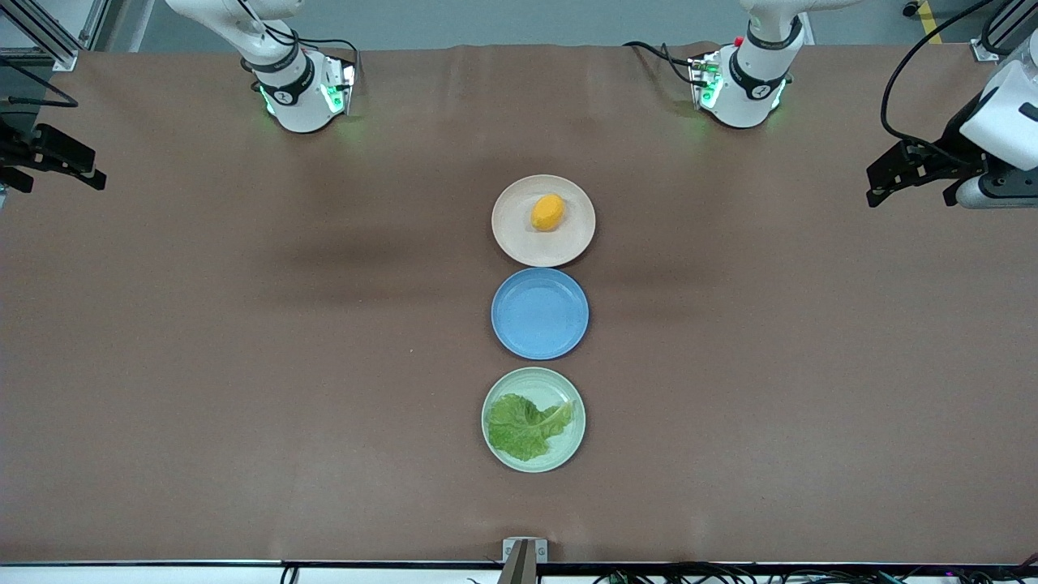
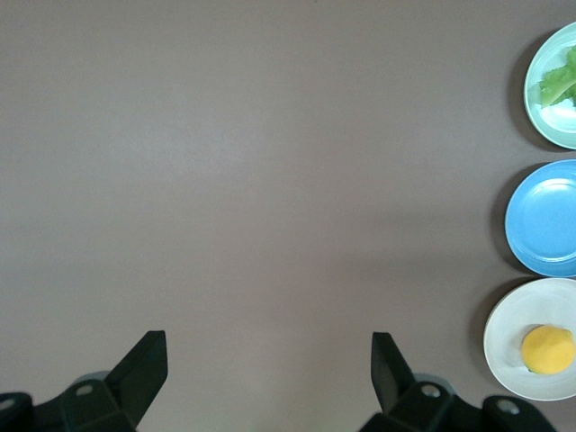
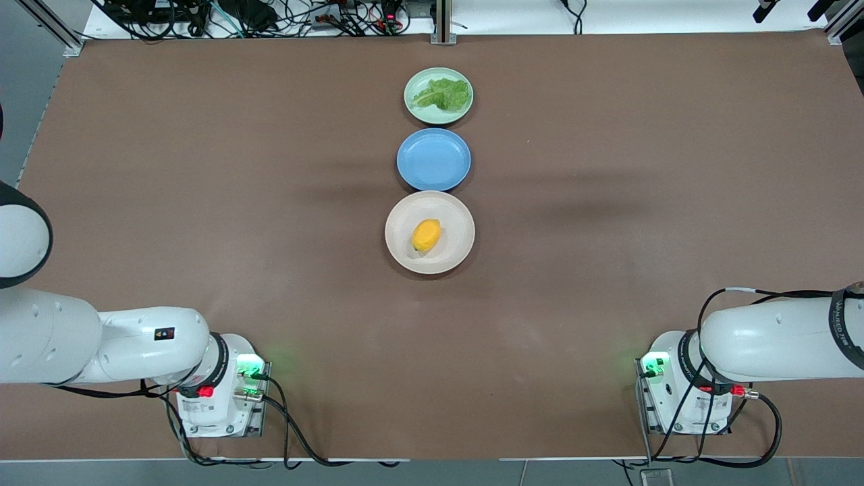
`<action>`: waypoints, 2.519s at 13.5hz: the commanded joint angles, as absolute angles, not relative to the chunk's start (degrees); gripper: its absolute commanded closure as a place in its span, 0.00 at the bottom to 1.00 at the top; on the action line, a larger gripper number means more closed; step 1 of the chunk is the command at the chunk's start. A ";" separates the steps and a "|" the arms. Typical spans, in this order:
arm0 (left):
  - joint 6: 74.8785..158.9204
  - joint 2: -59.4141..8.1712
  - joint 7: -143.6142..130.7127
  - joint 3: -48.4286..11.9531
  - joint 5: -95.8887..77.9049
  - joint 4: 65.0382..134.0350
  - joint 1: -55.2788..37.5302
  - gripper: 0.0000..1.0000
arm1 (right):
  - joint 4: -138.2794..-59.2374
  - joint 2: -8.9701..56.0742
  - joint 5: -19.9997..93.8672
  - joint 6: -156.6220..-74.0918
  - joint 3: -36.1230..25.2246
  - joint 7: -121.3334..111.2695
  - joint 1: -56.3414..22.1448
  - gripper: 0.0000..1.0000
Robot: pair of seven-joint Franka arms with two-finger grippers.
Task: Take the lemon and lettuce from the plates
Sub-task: 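Move the left gripper toward the green plate with the lettuce leaf, then lower the left gripper over the lettuce leaf on the green plate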
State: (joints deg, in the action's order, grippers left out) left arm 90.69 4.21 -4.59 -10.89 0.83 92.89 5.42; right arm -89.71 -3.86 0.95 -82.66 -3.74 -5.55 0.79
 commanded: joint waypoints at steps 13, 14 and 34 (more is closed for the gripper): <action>97.80 -15.19 -5.45 -11.78 1.49 79.54 -0.07 0.00 | -88.33 -2.21 0.00 -84.11 -3.69 -6.15 1.58 0.00; 99.82 -16.68 -5.45 -11.69 1.58 79.54 -1.39 0.00 | -88.33 -1.15 0.09 -85.16 -3.69 -6.15 1.67 0.00; 166.54 -55.63 -0.18 -10.81 1.93 78.66 -23.64 0.25 | -96.49 6.86 3.07 -93.16 -3.43 22.30 -13.42 0.00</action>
State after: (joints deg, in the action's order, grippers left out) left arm 164.64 -53.56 -0.91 -11.47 0.86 80.77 -22.78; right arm -92.97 9.23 1.70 -92.05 -3.06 17.88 -10.86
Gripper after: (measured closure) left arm 0.220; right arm 0.000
